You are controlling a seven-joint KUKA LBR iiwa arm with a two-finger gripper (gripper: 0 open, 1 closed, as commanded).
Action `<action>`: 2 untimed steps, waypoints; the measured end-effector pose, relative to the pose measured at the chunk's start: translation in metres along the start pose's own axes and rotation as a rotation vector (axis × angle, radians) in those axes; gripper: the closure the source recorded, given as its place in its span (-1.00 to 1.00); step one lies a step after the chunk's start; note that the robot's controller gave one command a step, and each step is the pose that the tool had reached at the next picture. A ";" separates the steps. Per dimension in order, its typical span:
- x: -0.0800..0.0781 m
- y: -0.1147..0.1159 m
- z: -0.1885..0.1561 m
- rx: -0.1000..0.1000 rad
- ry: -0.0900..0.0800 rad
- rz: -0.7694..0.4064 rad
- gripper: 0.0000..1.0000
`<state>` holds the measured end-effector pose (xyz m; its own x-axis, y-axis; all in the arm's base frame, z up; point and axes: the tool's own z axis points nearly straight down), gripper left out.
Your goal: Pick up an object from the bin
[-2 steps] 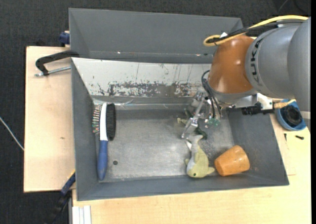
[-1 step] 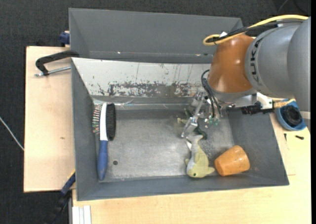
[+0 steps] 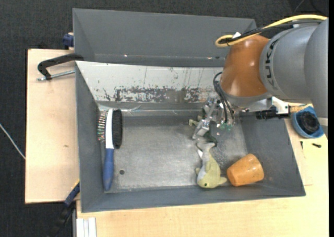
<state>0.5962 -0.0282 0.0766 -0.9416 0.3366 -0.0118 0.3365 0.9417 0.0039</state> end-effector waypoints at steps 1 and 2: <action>-0.004 0.002 -0.102 -0.001 -0.001 -0.002 1.00; -0.005 0.004 -0.111 0.000 0.005 -0.003 1.00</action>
Offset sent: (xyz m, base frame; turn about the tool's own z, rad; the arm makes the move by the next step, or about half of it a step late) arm 0.0001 0.0000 0.0959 0.0000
